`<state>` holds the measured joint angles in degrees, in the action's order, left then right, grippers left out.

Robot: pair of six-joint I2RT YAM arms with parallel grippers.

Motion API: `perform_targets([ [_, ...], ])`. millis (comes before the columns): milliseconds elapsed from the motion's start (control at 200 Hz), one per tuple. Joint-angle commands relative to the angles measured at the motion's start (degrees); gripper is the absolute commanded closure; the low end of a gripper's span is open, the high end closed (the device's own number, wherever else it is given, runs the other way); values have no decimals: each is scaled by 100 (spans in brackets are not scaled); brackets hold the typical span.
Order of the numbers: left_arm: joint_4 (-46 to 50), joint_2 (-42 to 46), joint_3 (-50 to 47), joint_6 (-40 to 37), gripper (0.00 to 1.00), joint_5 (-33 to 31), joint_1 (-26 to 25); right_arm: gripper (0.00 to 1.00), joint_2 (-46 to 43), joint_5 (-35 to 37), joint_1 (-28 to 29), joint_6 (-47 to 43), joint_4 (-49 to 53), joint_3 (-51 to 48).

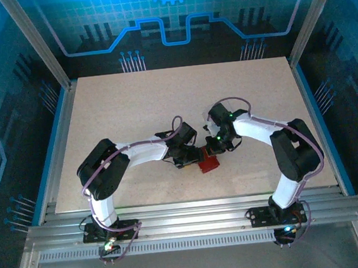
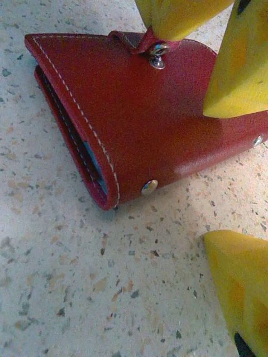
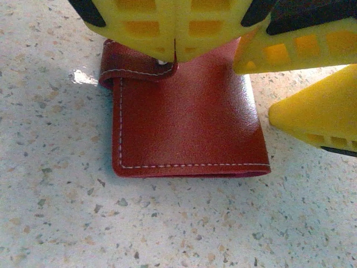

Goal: Put the credit cards into the card holder
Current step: Close the button on the card holder.

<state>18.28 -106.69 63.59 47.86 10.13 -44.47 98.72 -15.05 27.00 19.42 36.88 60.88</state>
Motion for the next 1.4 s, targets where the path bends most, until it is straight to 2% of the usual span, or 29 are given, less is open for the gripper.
perform_targets([
  [0, -282, -317, -49, -101, 42, 147, -53, 100, 128, 159, 85, -53, 207, 112],
  [650, -318, -352, -40, -100, 42, 189, -47, 100, 442, 248, 224, -61, 223, 242],
  [1186, -447, -247, -117, -48, 42, 219, 18, 100, 939, 724, 546, 348, 80, 93],
  [1391, -510, -90, -228, -39, 42, 245, 106, 100, 773, 744, 554, 388, 110, 67],
])
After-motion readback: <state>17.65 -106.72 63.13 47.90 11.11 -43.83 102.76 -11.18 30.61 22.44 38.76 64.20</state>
